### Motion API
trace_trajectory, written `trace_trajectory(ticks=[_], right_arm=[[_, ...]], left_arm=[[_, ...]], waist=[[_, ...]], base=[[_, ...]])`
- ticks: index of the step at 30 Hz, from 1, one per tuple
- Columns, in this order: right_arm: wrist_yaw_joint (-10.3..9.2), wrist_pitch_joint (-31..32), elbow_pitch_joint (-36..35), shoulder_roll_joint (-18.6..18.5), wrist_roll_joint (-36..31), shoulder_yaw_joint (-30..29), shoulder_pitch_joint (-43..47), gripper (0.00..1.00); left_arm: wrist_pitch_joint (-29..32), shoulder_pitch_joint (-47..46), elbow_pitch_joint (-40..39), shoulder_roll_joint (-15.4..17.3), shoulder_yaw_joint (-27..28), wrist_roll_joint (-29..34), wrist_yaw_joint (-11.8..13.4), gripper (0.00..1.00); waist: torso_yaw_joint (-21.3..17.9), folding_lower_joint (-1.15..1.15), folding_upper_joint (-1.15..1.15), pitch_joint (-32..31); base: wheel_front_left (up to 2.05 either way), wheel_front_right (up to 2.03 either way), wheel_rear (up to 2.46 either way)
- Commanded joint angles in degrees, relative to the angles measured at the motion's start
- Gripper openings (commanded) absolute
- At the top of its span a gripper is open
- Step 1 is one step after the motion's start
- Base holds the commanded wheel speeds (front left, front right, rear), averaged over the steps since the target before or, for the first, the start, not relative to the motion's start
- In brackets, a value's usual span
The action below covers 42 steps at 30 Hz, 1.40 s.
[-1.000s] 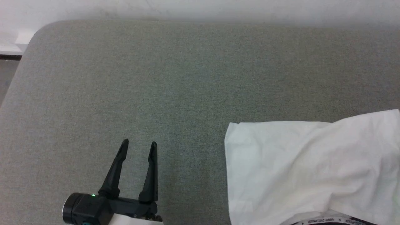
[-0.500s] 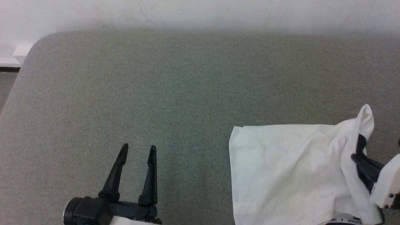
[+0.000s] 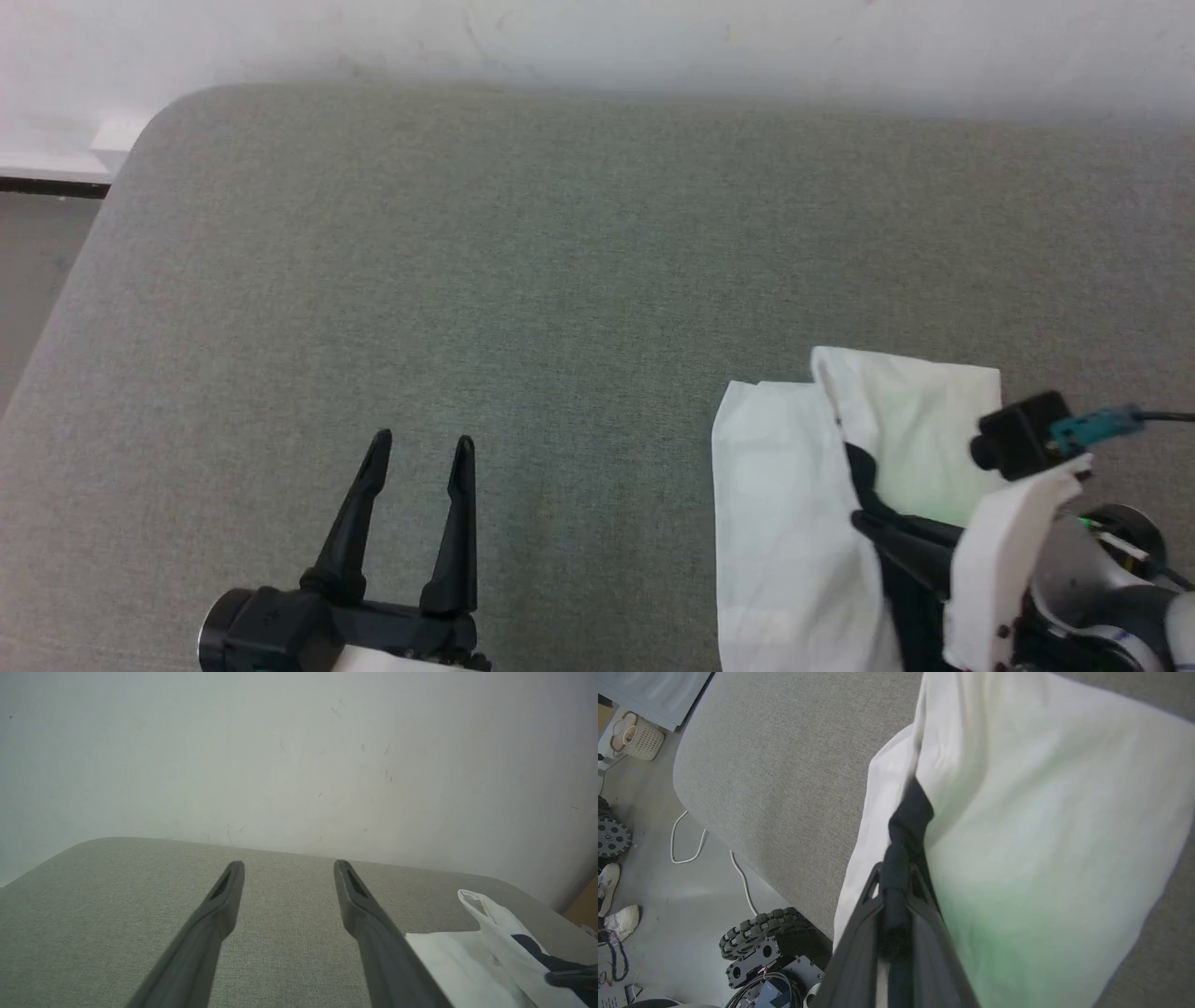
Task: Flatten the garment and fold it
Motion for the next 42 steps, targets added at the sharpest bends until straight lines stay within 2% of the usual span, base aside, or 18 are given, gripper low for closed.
trace_trajectory(ticks=[1, 8, 21, 22, 23, 24, 27, 30, 33, 36, 42], right_arm=[[-0.05, 0.2, -0.2, 0.5, -0.3, 0.3, -0.9, 0.00], [-0.05, 0.5, 4.4, 2.4, -3.1, 6.5, -4.5, 0.00], [-0.05, -6.1, 25.4, 7.9, -14.2, 8.5, -8.9, 0.00], [-0.05, -6.7, 26.9, 8.5, -14.9, 8.2, -9.2, 0.09], [-0.05, -7.4, 28.2, 9.0, -15.6, 8.1, -9.5, 0.37], [-0.05, -8.1, 29.3, 9.3, -16.2, 8.1, -9.9, 1.00], [-0.05, -9.6, 31.3, 10.4, -16.7, 8.4, -10.9, 1.00], [-0.05, -10.1, 29.8, 10.5, -14.6, 9.5, -11.8, 1.00], [-0.05, -9.7, 25.1, 9.8, -10.8, 8.8, -11.9, 1.00], [-0.05, -9.5, 18.5, 7.0, -9.0, 6.3, -11.2, 1.00], [-0.05, -9.7, 6.4, 2.2, -9.0, -3.7, -6.8, 1.00]], left_arm=[[-0.3, 0.5, 0.2, -0.1, 0.3, -0.3, -0.4, 1.00], [-0.3, 0.4, 1.0, -0.8, -0.1, -0.4, -1.0, 1.00], [-0.3, -1.0, 3.2, -2.0, -1.2, -0.7, -2.7, 1.00], [-0.3, -1.1, 3.3, -2.1, -1.2, -0.7, -2.8, 1.00], [-0.3, -1.2, 3.5, -2.2, -1.2, -0.7, -2.8, 1.00], [-0.3, -1.3, 3.7, -2.4, -1.2, -0.7, -2.9, 1.00], [-0.3, -1.5, 4.1, -2.7, -1.1, -0.8, -3.1, 1.00], [-0.3, -1.3, 4.3, -2.6, -0.8, -0.8, -3.3, 1.00], [-0.3, -1.1, 4.3, -2.5, -0.4, -0.8, -3.4, 1.00], [-0.3, -1.0, 4.1, -2.6, -0.3, -0.6, -3.4, 1.00], [-0.3, -1.0, 3.2, -2.6, -0.1, -0.1, -3.3, 1.00]], waist=[[0.3, 0.00, 0.00, 0.0], [1.5, 0.00, 0.00, -0.4], [4.3, 0.00, 0.00, -0.2], [4.4, 0.00, 0.00, -0.2], [4.5, 0.00, 0.00, -0.2], [4.5, 0.00, 0.00, -0.2], [4.3, 0.00, 0.00, -0.4], [3.5, 0.00, 0.00, -0.8], [2.4, 0.00, 0.00, -1.1], [1.4, 0.00, 0.00, -0.9], [-0.1, 0.00, 0.00, 0.4]], base=[[0.00, 0.00, 0.00], [0.00, 0.00, 0.00], [0.00, 0.00, 0.00], [0.00, 0.00, 0.00], [0.00, 0.00, 0.00], [0.00, 0.00, 0.00], [0.00, 0.00, 0.00], [0.00, 0.00, 0.00], [0.00, 0.00, 0.00], [0.00, 0.00, 0.00], [0.00, 0.00, 0.00]])
